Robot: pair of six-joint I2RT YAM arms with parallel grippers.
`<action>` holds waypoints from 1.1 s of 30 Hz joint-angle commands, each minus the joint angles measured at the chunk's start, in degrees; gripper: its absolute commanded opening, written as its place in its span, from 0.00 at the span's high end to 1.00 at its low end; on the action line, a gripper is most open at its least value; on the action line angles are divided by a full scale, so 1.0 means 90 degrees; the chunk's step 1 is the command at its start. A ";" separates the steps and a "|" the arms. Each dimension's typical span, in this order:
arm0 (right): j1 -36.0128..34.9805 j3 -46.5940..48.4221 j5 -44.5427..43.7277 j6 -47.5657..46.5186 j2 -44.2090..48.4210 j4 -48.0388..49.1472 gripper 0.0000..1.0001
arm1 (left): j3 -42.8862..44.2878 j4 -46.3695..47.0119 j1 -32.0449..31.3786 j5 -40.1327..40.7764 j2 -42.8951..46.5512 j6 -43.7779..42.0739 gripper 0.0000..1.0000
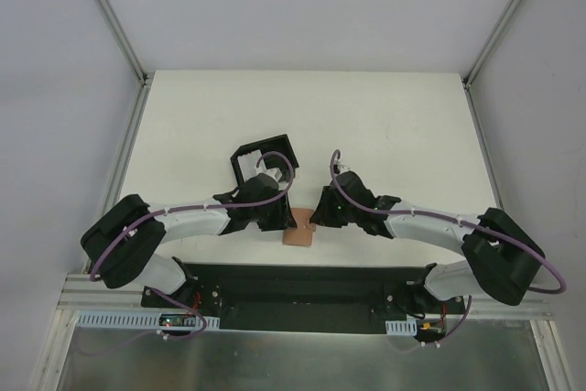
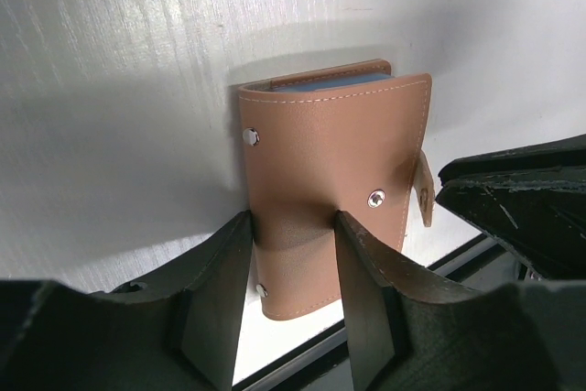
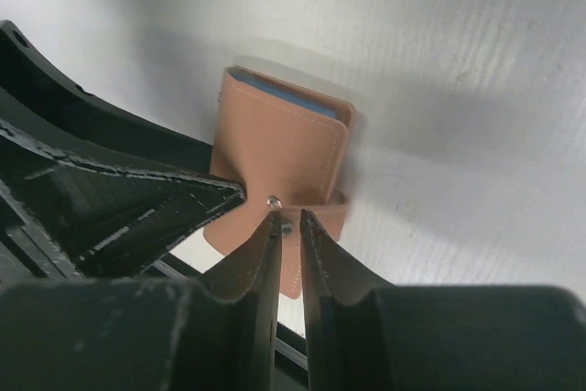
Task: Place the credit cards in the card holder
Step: Close the card holder at the center of the board.
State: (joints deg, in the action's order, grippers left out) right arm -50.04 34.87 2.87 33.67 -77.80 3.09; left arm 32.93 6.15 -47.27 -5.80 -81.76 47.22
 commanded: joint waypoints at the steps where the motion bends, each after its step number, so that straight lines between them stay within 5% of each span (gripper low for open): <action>1: 0.0033 0.0422 0.0149 -0.0245 -0.0193 0.0017 0.83 | -0.0045 -0.0586 -0.0032 0.0156 -0.0281 -0.0159 0.59; 33: 0.0062 -0.0232 -0.0280 0.0224 0.0637 -0.0197 0.82 | -0.0036 -0.0596 -0.0041 0.0147 -0.0262 -0.0120 0.58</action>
State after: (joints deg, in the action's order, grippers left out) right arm -49.89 33.34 1.83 34.26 -74.13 1.74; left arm 33.39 6.13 -47.27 -5.82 -82.30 47.27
